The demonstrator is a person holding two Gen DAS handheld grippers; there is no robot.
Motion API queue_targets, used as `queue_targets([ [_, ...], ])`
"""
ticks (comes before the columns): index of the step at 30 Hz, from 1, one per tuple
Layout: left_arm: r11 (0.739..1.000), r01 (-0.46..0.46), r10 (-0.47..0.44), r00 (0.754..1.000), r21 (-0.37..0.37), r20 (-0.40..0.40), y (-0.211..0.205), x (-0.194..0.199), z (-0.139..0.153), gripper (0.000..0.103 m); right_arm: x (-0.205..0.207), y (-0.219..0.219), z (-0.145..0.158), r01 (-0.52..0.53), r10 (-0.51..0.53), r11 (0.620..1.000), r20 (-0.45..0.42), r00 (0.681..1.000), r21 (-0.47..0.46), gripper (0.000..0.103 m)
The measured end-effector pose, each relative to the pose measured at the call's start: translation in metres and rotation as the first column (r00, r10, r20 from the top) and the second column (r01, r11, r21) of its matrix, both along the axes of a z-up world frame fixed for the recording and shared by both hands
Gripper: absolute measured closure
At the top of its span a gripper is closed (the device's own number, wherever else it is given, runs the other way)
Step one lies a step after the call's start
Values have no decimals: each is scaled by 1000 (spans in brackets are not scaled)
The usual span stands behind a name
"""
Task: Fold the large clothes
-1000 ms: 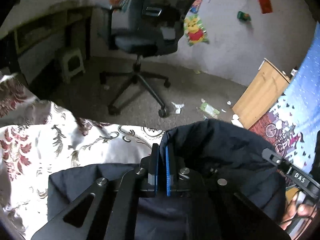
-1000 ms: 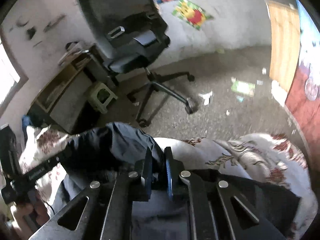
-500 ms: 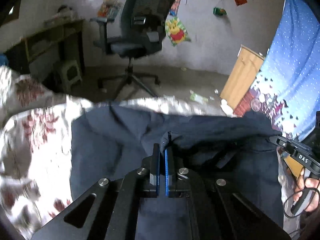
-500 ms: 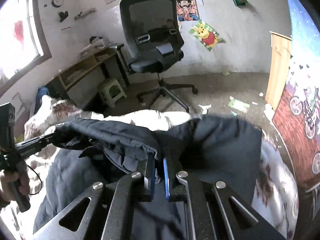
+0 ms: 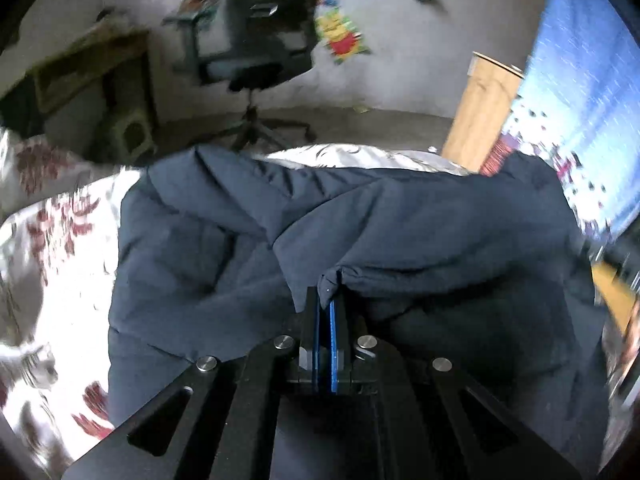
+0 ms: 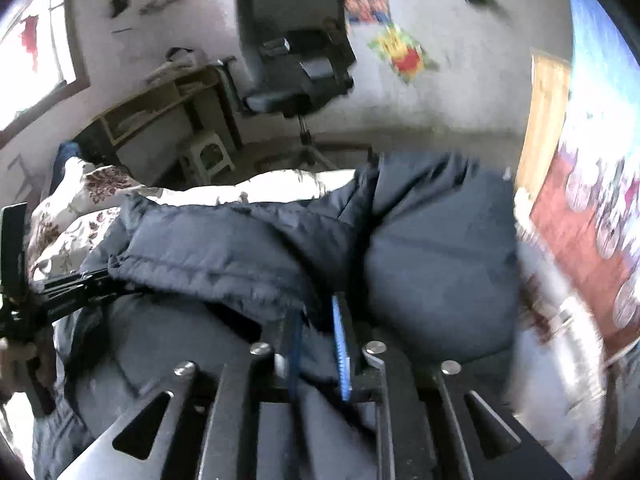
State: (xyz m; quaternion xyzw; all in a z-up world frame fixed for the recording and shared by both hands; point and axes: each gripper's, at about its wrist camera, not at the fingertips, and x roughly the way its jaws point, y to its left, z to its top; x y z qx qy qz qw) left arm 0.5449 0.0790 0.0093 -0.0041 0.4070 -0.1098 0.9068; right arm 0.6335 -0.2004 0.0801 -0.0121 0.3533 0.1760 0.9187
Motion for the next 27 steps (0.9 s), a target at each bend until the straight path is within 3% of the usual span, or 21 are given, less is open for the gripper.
queue_targets([
  [2,1000,1,-1,1000,-5,-2,1,1,-4,101,-1,-3,17,17,-19,1000,72,997,18,64],
  [6,1000,-6,7,1000,-30,4,3,-1,-4,101,37,21,23,-26,25,995,12,1000,100,63],
  [10,996,-18,19,1000,-87,9,17,-13,16,98,68,48,-4,-84,96,992,-133,986,99,83],
  [13,993,-16,29,994,-121,109,26,-29,46,94,67,54,-20,-117,124,992,-164,979,50,83],
  [15,989,-3,30,983,-150,179,26,-29,63,76,64,54,-25,-137,139,990,-166,976,29,83],
  [16,987,12,20,981,-163,191,21,-22,68,75,62,53,-27,-142,144,990,-165,976,27,84],
  [18,983,58,-32,988,-173,149,8,0,68,75,59,49,-30,-142,146,989,-165,976,34,84],
  [20,973,142,-144,990,-183,4,-17,36,48,75,58,43,-31,-140,143,990,-169,975,29,87],
  [23,972,178,-199,970,-151,-139,-39,63,19,79,59,37,-36,-160,155,987,-184,971,-17,88],
  [27,982,174,-185,967,-73,-175,-44,74,1,87,70,37,-58,-178,168,984,-249,954,-20,88],
])
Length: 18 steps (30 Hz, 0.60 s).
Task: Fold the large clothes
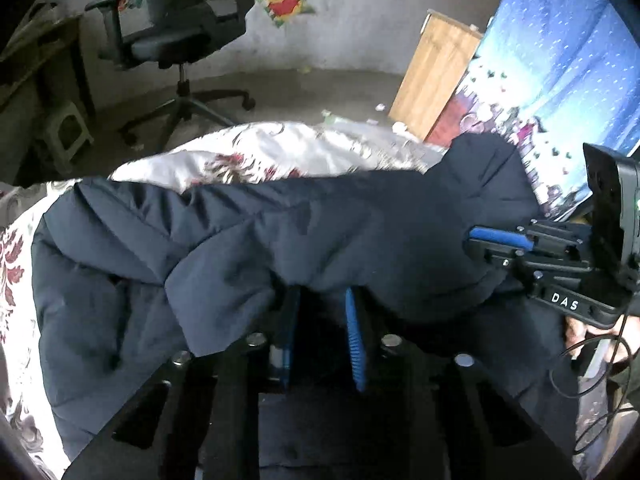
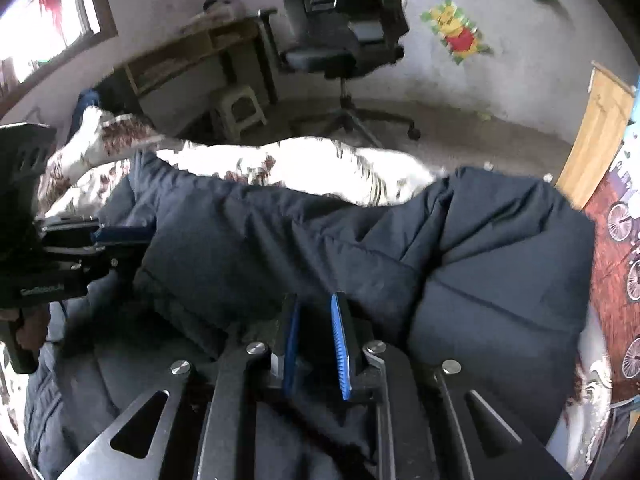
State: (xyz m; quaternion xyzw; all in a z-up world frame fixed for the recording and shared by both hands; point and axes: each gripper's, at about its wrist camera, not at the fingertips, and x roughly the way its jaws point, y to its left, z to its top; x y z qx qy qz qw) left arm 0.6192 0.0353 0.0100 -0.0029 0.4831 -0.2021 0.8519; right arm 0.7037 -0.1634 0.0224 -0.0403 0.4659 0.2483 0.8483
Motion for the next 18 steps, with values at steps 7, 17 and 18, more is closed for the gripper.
queue_targets([
  [7,995,-76,74,997,58,39,-7,2,-37,96,0,4,-30,39,-40,999,55,998,18,88],
  [17,982,-171,187,940,-80,284,28,-25,11,96,-1,-27,43,132,-169,977,239,956,166,88],
  [18,976,-197,216,928,-91,303,32,-22,17,96,10,-28,50,156,-194,974,248,949,164,88],
])
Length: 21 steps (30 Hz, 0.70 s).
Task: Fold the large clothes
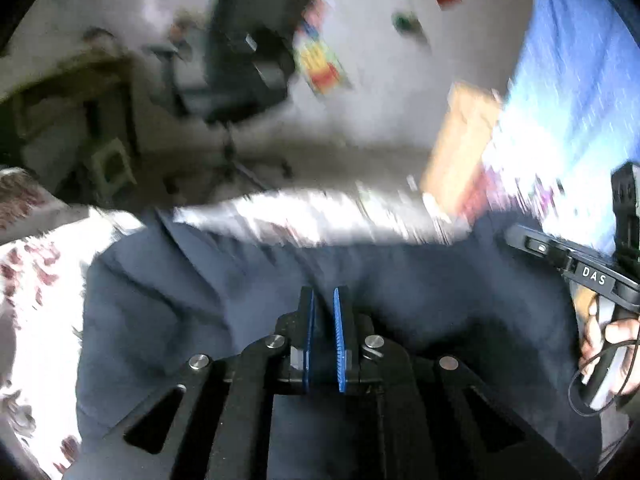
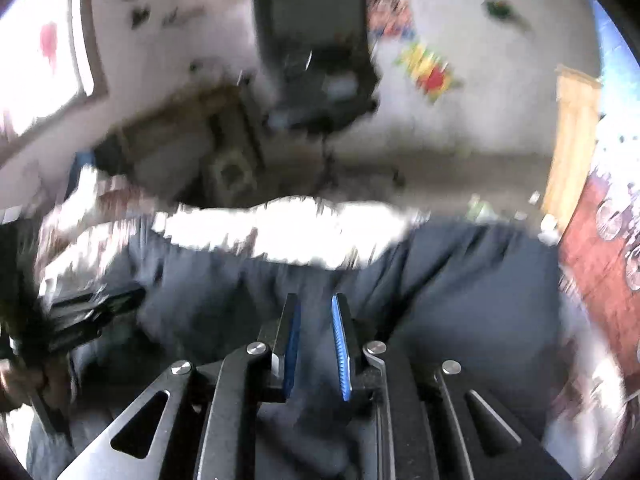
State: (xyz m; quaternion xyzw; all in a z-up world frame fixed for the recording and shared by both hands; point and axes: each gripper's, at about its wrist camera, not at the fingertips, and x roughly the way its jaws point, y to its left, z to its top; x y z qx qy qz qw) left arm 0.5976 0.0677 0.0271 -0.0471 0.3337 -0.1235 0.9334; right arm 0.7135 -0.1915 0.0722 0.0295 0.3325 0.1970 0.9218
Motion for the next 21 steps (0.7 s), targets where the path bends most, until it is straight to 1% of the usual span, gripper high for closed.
queue_targets([
  [1,999,-49,49,999,-18,18,8,9,7,96,12,0,4,23,-23,1000,0,1000,-6,88],
  [2,994,-101,101,995,-33,10,15,22,10,96,30,0,5,71,-71,997,-11,997,-30,88],
  [3,990,-137,137,991,-30,-12,19,32,9,96,41,0,2,109,-111,993,-34,993,-52,88],
  [5,976,-219,218,969,0,-118,27,60,-3,96,63,-6,-15,174,-183,981,-123,975,-82,88],
  [6,968,-250,248,954,9,-170,33,70,-12,96,66,-9,-21,196,-209,976,-145,967,-97,88],
  [7,965,-264,258,939,5,-228,38,79,-24,96,66,-13,-29,219,-235,969,-158,959,-114,88],
  [8,962,-273,268,928,15,-258,41,83,-31,96,65,-17,-34,232,-250,965,-159,955,-125,89],
  [9,960,-281,274,922,13,-273,47,82,-37,96,61,-21,-41,239,-260,961,-156,953,-138,90],
  [11,959,-283,268,919,-9,-289,52,82,-46,96,54,-26,-52,238,-258,962,-162,952,-132,91],
  [13,960,-281,265,919,-12,-291,53,80,-49,96,49,-32,-60,225,-243,967,-170,955,-123,91],
  [14,957,-289,273,920,-16,-281,54,76,-46,96,46,-34,-59,224,-238,969,-163,957,-104,91],
  [16,949,-314,296,926,-42,-236,54,59,-36,96,37,-37,-51,231,-239,970,-136,961,-74,91],
  [18,950,-288,264,948,-125,-177,55,43,-23,96,25,-32,-35,197,-198,980,-99,975,-22,86],
  [19,953,-265,243,958,-148,-152,51,39,-16,96,25,-25,-29,167,-166,986,-87,982,-6,85],
  [20,961,-223,203,971,-165,-127,47,34,-9,96,21,-17,-22,118,-117,993,-75,990,8,85],
  [21,966,-191,173,978,-172,-117,42,33,-3,95,17,-6,-17,68,-67,998,-68,995,11,85],
])
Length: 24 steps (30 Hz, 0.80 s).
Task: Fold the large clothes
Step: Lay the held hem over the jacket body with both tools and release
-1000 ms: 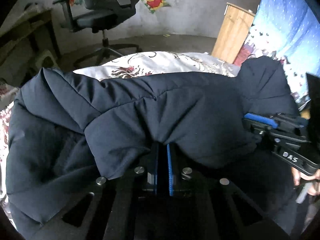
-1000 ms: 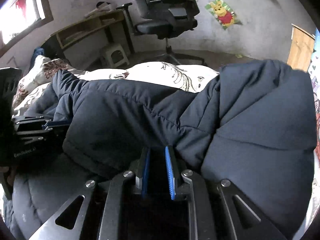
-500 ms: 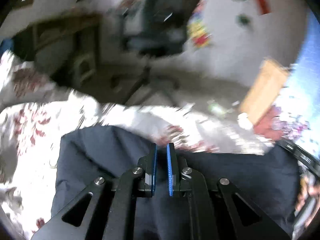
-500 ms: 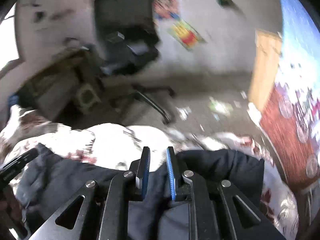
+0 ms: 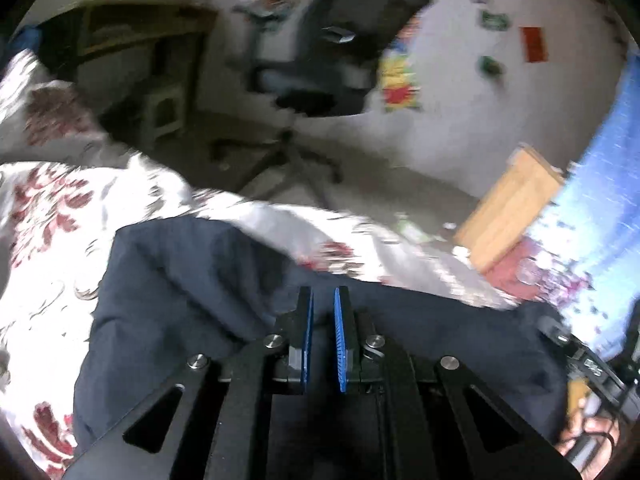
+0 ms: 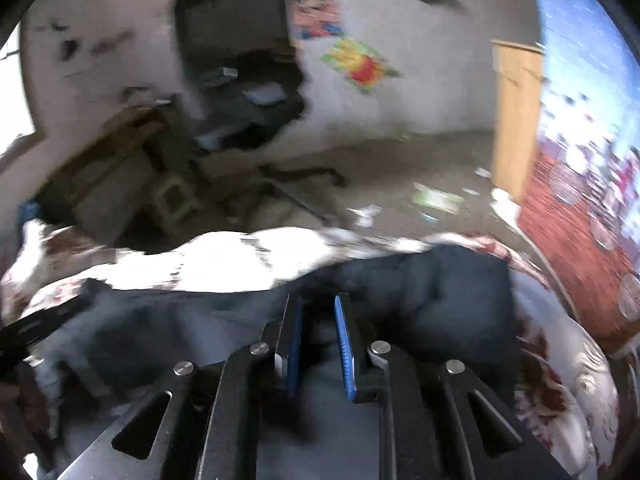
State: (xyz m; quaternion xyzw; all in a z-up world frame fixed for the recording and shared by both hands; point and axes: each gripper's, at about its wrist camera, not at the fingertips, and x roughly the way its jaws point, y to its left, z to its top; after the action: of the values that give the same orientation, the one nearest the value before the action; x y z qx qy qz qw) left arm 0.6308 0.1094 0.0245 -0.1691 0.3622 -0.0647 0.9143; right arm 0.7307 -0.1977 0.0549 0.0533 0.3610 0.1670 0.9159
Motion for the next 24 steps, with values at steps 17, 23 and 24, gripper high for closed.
queue_targets([
  [17,926,276,-261,961,256,-93,-72,-25,-40,95,-26,38,-51,-157,144,984,-140,980,-86,83],
  [23,961,240,-221,965,138,-139,-56,-19,-31,95,-27,30,-30,-131,124,991,-140,982,-40,83],
  [24,971,216,-200,970,104,-140,-51,-22,-26,95,-30,26,-25,-119,114,993,-134,984,-25,83],
])
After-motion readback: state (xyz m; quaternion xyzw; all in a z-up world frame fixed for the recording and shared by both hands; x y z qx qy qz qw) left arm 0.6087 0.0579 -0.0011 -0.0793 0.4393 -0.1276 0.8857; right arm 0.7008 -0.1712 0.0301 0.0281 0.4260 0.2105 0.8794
